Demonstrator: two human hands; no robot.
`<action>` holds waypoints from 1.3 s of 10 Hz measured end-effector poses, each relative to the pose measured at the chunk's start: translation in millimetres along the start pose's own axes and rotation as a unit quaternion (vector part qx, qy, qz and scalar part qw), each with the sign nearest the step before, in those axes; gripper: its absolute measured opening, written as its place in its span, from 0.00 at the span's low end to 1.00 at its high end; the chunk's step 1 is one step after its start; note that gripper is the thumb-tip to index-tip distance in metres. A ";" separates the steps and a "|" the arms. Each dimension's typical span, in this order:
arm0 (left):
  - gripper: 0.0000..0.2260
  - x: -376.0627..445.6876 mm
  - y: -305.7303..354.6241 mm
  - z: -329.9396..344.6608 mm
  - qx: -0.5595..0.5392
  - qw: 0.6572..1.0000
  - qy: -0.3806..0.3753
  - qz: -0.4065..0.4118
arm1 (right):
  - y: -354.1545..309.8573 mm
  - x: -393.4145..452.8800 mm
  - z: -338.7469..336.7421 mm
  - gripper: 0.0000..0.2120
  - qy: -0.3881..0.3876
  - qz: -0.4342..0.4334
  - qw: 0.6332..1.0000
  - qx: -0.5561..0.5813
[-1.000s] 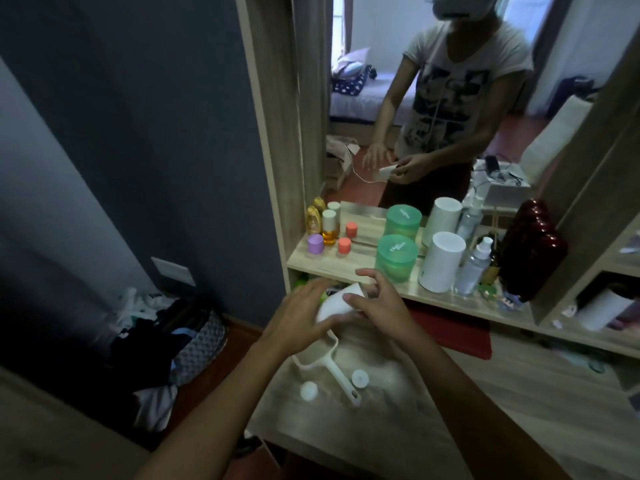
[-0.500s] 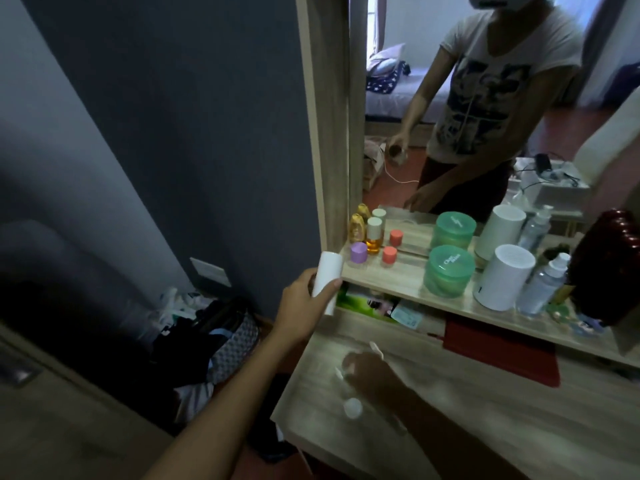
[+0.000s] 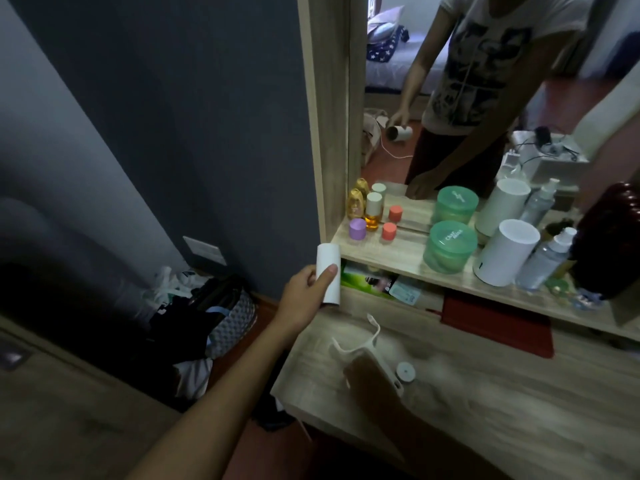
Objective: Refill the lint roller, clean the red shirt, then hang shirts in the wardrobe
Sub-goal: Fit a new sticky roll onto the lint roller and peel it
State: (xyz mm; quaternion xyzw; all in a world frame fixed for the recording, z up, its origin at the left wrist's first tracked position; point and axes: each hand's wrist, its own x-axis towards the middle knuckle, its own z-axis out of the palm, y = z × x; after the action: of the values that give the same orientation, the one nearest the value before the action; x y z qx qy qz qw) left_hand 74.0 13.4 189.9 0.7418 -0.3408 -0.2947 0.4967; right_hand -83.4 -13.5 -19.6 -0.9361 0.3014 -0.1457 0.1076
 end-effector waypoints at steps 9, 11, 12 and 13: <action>0.27 -9.3 17.7 13.5 -0.306 0.917 -0.230 -0.108 | -28.8 80.9 -210.6 0.06 0.256 0.111 0.798 0.534; 0.24 -9.7 20.5 22.6 -0.321 0.913 -0.231 -0.101 | -19.4 78.7 -209.0 0.07 0.258 0.082 0.845 0.462; 0.22 -10.0 20.5 23.8 -0.313 0.918 -0.225 -0.093 | -15.9 82.8 -215.9 0.08 0.204 0.108 0.838 0.494; 0.23 -7.7 17.6 20.0 -0.301 0.923 -0.223 -0.091 | -9.6 90.6 -229.2 0.10 0.141 0.107 0.847 0.501</action>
State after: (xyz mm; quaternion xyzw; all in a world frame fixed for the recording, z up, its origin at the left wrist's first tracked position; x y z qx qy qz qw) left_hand 50.1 4.0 200.5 0.5001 -0.2689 -0.5849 0.5792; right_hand -85.3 -85.9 216.1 -0.6861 0.2981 -0.3949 0.5333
